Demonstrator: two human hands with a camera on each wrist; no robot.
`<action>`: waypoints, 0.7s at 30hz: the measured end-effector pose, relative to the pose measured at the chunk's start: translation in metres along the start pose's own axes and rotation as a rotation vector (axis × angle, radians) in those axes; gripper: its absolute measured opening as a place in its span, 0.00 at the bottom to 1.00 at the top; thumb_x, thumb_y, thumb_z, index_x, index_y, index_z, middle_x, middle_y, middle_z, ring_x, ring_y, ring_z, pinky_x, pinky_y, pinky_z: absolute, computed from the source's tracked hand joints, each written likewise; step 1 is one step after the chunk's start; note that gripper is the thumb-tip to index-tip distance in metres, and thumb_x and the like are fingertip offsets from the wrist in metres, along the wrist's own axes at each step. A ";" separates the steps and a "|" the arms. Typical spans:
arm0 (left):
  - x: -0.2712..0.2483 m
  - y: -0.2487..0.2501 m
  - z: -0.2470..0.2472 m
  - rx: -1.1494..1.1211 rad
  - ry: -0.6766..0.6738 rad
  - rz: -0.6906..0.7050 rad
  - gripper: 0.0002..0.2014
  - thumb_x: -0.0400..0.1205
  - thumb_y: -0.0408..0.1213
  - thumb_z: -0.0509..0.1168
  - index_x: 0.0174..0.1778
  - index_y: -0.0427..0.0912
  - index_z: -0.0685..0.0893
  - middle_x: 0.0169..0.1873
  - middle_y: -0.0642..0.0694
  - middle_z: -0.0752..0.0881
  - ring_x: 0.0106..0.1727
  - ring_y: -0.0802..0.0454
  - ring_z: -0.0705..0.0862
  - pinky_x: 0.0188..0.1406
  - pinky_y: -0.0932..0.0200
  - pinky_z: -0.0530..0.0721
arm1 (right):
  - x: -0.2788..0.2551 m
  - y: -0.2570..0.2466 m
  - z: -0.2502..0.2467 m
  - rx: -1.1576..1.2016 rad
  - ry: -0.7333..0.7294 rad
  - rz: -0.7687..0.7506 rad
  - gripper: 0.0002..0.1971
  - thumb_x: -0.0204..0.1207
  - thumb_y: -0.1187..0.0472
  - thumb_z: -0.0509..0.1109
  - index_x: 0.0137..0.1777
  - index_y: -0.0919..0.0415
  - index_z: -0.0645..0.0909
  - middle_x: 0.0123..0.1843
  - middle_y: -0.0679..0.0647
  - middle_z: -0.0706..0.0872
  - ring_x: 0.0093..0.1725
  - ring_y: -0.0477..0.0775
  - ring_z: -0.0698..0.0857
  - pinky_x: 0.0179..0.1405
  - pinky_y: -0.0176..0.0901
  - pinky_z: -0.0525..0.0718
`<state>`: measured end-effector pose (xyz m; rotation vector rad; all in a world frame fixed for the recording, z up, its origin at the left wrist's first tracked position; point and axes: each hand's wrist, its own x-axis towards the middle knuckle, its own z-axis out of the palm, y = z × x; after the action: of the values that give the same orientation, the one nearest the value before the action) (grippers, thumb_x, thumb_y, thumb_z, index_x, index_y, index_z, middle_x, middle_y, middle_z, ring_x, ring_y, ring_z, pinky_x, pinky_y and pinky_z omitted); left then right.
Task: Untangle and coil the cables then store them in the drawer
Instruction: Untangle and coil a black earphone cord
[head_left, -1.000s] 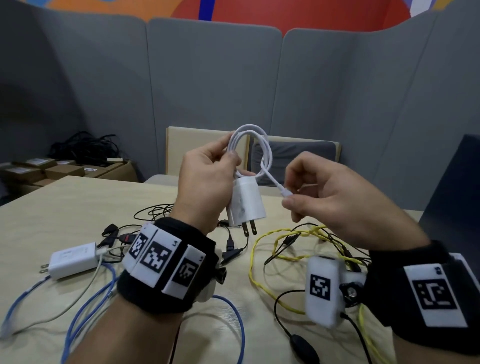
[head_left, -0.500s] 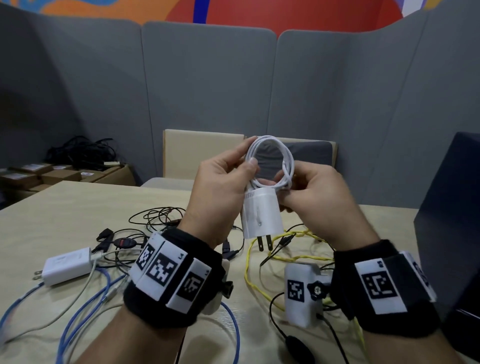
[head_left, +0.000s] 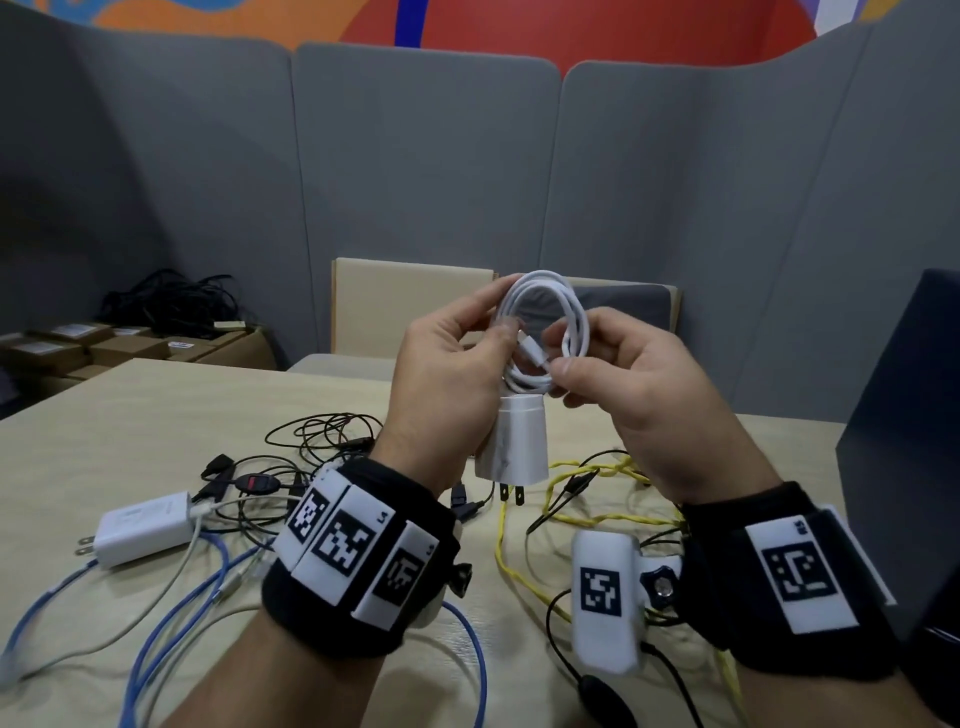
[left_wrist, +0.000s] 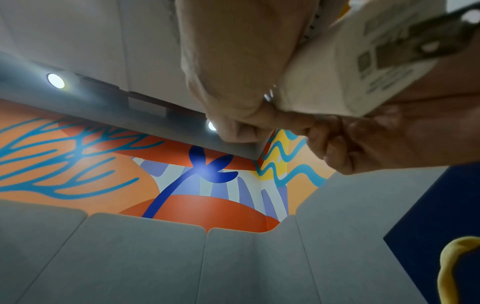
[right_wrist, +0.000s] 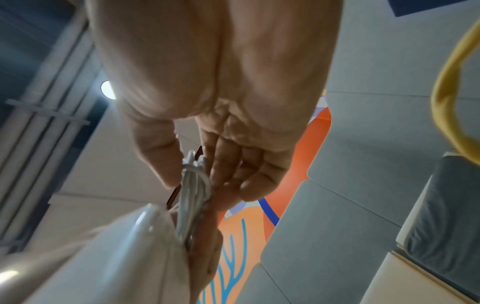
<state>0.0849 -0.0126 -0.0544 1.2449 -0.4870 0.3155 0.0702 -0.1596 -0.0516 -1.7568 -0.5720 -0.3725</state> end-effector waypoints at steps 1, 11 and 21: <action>0.000 0.000 0.000 -0.017 -0.015 -0.012 0.15 0.84 0.24 0.60 0.62 0.43 0.85 0.44 0.44 0.91 0.42 0.51 0.88 0.44 0.56 0.89 | 0.000 0.001 -0.001 0.009 -0.002 0.009 0.10 0.68 0.60 0.69 0.49 0.59 0.83 0.37 0.48 0.88 0.39 0.46 0.84 0.40 0.40 0.82; 0.003 0.003 -0.006 -0.110 -0.123 -0.091 0.15 0.84 0.25 0.60 0.60 0.44 0.84 0.29 0.50 0.84 0.35 0.53 0.84 0.39 0.59 0.87 | 0.004 0.007 0.002 -0.023 0.198 0.039 0.21 0.63 0.61 0.73 0.53 0.43 0.71 0.54 0.53 0.84 0.49 0.61 0.89 0.49 0.60 0.88; 0.003 0.002 -0.008 -0.127 -0.083 -0.069 0.14 0.84 0.24 0.60 0.61 0.42 0.84 0.36 0.49 0.90 0.38 0.55 0.88 0.40 0.62 0.87 | -0.001 -0.005 0.010 -0.741 0.147 -0.199 0.10 0.73 0.54 0.78 0.54 0.45 0.88 0.66 0.46 0.70 0.65 0.50 0.71 0.60 0.40 0.73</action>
<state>0.0879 -0.0049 -0.0534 1.1517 -0.5257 0.1728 0.0661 -0.1494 -0.0507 -2.3516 -0.5387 -0.9353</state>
